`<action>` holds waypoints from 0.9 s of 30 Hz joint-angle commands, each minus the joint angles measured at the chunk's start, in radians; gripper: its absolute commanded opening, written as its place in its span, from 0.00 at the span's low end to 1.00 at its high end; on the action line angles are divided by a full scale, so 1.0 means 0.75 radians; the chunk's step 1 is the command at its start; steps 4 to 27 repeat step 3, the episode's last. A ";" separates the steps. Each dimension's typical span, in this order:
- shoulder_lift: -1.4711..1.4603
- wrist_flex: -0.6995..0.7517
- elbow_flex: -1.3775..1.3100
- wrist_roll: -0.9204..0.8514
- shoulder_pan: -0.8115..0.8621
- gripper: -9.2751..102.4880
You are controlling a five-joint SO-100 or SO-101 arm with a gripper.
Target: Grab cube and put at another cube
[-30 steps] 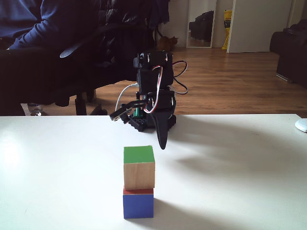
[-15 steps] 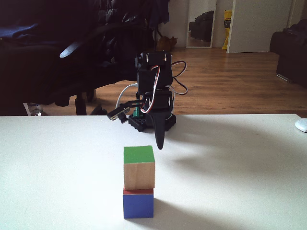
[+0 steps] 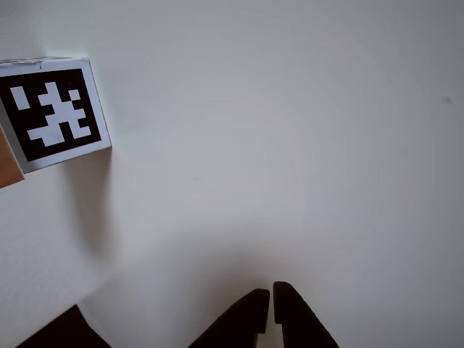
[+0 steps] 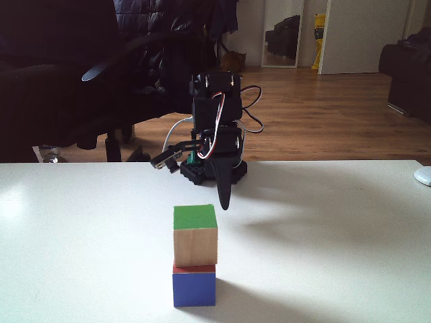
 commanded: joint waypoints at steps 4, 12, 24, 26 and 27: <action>0.004 0.004 -0.065 0.010 0.000 0.08; 0.004 0.004 -0.065 0.010 0.000 0.08; 0.004 0.004 -0.065 0.010 0.000 0.08; 0.004 0.004 -0.065 0.010 0.000 0.08; 0.004 0.004 -0.065 0.010 0.000 0.08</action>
